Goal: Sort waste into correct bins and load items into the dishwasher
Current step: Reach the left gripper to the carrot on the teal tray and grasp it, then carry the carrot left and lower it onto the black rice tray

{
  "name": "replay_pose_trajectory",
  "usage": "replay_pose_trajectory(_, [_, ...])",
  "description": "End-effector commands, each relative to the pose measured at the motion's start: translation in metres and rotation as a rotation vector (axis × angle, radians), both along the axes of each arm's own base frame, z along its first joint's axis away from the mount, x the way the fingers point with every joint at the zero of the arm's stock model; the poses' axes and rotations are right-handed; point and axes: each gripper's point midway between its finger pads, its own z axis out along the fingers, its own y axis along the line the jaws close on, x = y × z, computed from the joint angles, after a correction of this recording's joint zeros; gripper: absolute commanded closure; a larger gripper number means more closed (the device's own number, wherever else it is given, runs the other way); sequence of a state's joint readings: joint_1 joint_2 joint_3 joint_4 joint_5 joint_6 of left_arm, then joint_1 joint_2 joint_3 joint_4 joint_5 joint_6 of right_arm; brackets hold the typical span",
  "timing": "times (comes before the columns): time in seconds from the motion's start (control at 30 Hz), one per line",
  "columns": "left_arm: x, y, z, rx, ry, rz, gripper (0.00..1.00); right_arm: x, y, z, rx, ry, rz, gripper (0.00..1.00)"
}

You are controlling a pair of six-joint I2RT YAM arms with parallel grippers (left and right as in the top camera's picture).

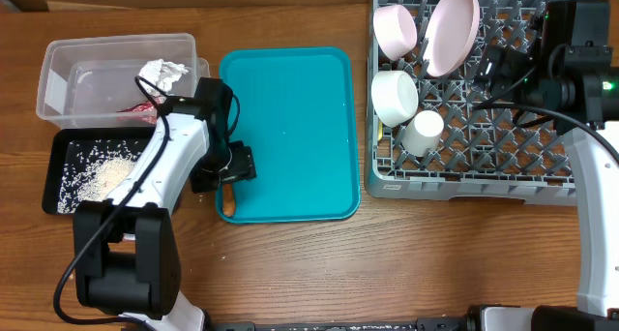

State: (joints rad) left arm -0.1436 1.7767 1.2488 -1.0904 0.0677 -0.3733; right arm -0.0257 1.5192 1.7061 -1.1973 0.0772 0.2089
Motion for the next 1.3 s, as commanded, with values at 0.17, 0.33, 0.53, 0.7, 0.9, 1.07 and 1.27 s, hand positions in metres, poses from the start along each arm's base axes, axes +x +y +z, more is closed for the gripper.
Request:
replay_pose_trajectory(0.17, [-0.02,-0.004,-0.015,-0.008,0.042,-0.067,0.23,-0.002,-0.003,0.006,-0.009,-0.017,-0.011,0.0])
replay_pose_trajectory(0.33, [-0.03,0.001,-0.022,0.002,0.07,-0.097,0.22,-0.002,-0.003,0.005,-0.009,-0.015,-0.011,0.0])
replay_pose_trajectory(0.53, [-0.02,-0.007,-0.024,-0.013,0.023,-0.115,0.21,0.0,-0.003,0.002,-0.009,-0.007,-0.011,0.0])
replay_pose_trajectory(0.7, [-0.018,-0.009,-0.025,-0.008,0.01,-0.128,0.2,-0.001,-0.004,0.001,-0.011,0.001,-0.013,0.0])
replay_pose_trajectory(0.9, [-0.021,-0.009,-0.027,-0.004,0.018,-0.153,0.2,-0.004,-0.012,0.0,-0.049,0.01,-0.039,0.0])
replay_pose_trajectory(1.07, [-0.026,-0.004,-0.035,0.021,0.025,-0.158,0.2,-0.004,-0.012,0.0,-0.049,0.011,-0.039,0.0])
replay_pose_trajectory(1.27, [-0.031,-0.003,-0.045,0.021,0.028,-0.139,0.23,-0.004,-0.011,0.0,-0.049,0.014,-0.039,0.0])
